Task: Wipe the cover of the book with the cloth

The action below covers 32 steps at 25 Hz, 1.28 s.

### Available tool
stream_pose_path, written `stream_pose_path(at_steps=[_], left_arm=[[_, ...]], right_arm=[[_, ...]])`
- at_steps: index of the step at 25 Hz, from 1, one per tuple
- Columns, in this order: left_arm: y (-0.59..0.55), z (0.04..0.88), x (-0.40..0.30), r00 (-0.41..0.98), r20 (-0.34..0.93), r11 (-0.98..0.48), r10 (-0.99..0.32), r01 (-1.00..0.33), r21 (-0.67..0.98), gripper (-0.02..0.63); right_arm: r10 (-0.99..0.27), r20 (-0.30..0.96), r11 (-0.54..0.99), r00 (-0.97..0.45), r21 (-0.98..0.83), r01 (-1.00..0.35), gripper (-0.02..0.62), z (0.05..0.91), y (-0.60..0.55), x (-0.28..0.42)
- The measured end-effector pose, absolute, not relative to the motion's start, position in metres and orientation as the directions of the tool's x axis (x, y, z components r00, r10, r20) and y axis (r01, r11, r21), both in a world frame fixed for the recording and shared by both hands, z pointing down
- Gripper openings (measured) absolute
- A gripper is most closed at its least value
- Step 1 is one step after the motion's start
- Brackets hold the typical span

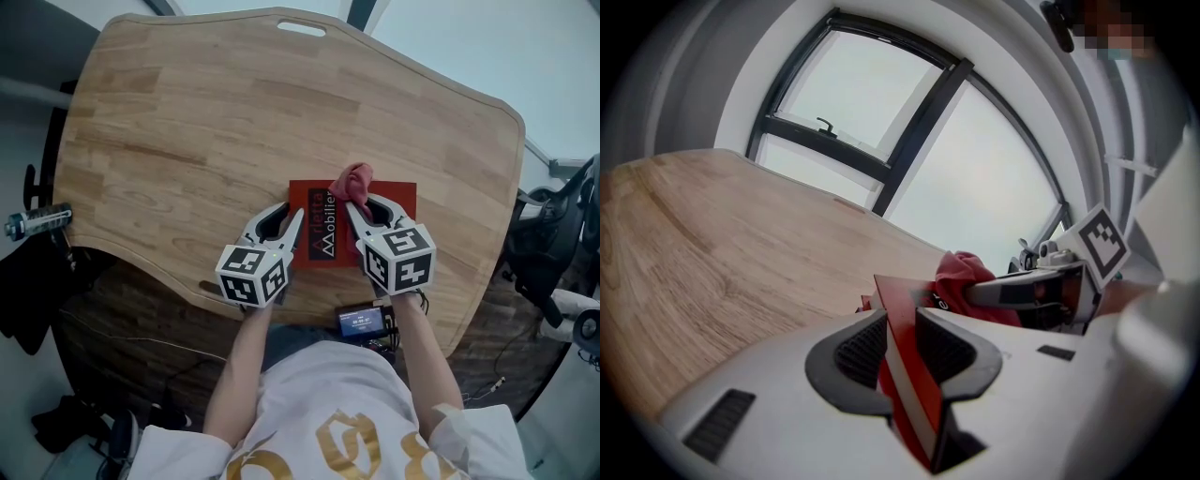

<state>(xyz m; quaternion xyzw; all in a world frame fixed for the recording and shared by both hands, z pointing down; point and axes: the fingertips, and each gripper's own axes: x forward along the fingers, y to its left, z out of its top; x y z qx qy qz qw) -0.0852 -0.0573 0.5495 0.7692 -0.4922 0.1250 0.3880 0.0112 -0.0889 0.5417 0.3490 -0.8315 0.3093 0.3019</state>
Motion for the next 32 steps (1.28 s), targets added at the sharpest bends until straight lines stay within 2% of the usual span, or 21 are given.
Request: stream_pose_path(at_steps=[32], left_arm=[[-0.057, 0.55, -0.085, 0.487, 0.565, -0.215, -0.666, -0.851, 0.479, 0.101]], right_arm=[[-0.301, 0.713, 0.668, -0.633, -0.316, -0.674, 0.069, 0.542, -0.083, -0.029]])
